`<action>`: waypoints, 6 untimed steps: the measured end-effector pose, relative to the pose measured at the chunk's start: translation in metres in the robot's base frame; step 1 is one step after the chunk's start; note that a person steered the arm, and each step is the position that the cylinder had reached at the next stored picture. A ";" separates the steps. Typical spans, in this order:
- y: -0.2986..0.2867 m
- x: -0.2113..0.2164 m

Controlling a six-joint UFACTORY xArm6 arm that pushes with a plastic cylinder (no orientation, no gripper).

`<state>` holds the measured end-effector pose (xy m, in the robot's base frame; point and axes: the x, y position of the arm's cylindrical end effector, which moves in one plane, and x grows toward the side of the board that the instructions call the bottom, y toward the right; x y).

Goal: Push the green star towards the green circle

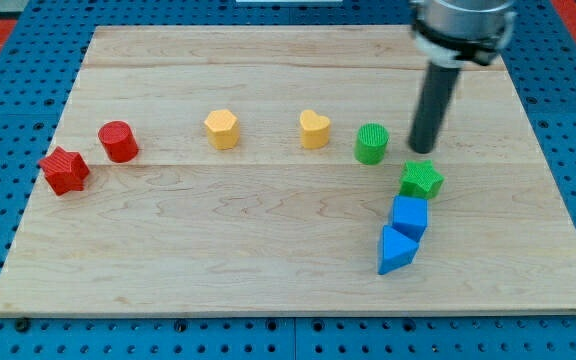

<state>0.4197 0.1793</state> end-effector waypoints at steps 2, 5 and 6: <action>0.026 0.078; -0.019 0.070; -0.005 0.069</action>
